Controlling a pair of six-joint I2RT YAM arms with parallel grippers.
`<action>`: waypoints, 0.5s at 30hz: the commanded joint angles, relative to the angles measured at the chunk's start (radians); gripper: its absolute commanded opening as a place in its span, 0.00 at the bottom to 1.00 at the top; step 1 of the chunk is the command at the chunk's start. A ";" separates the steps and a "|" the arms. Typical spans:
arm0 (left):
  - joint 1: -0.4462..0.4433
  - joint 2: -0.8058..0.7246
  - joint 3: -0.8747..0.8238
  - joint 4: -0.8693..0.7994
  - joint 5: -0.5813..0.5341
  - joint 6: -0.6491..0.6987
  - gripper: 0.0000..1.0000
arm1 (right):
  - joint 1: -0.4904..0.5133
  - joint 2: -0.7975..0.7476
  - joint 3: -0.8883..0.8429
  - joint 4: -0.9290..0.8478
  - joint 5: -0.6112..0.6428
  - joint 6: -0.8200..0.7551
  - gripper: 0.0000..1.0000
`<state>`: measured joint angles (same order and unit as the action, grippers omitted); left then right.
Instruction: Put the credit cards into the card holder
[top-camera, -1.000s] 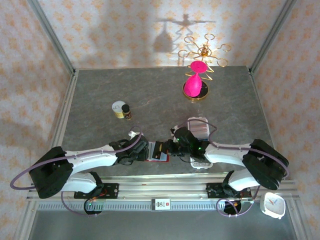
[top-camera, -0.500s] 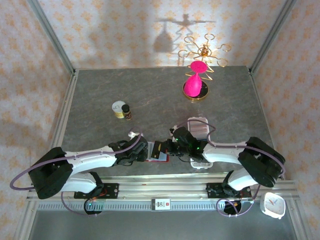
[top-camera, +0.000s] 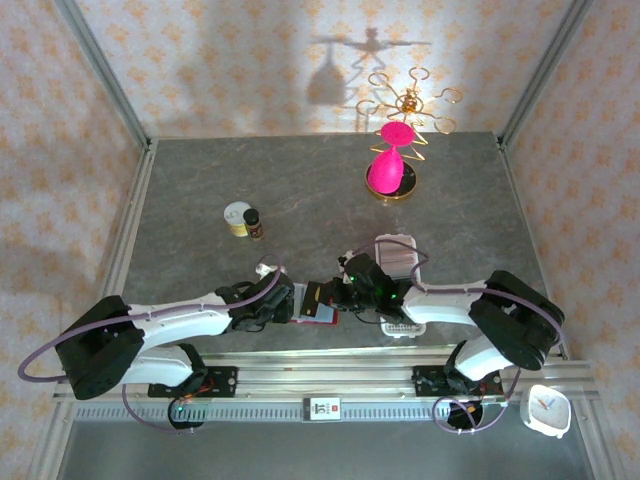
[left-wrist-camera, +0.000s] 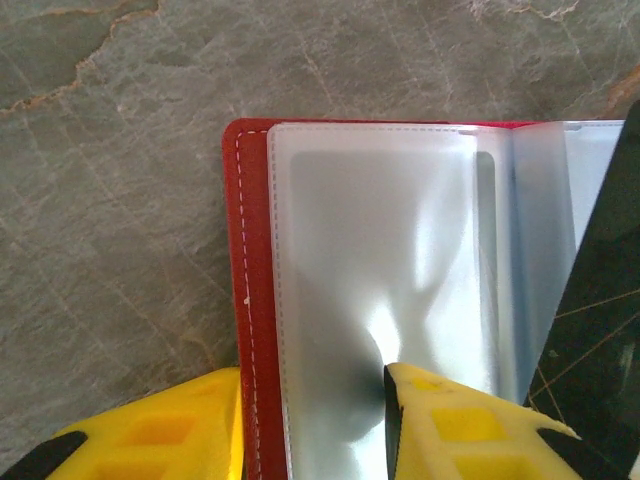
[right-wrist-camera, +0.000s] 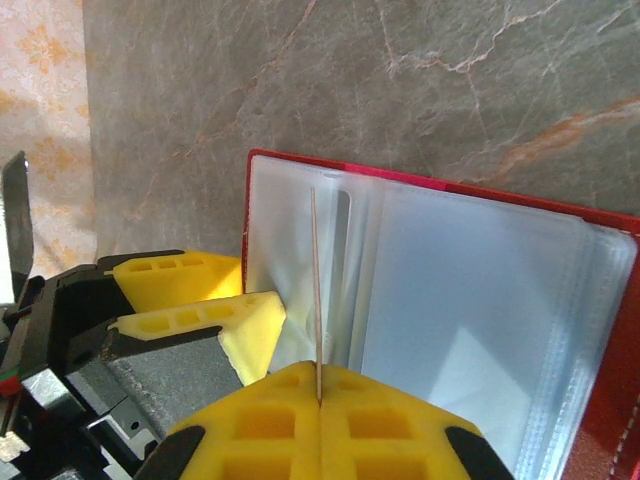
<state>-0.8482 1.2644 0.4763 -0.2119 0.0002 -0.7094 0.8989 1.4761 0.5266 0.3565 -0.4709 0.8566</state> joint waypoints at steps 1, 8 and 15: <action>0.007 -0.006 -0.027 -0.024 0.009 -0.013 0.36 | 0.006 0.024 0.022 0.043 0.017 0.014 0.00; 0.008 -0.010 -0.025 -0.023 0.017 -0.014 0.36 | 0.006 0.048 0.017 0.078 0.022 0.036 0.00; 0.008 -0.030 -0.033 -0.026 0.016 -0.019 0.37 | 0.006 0.059 0.004 0.109 0.019 0.054 0.00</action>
<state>-0.8482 1.2488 0.4664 -0.2089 0.0013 -0.7136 0.8989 1.5192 0.5274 0.4259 -0.4709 0.8978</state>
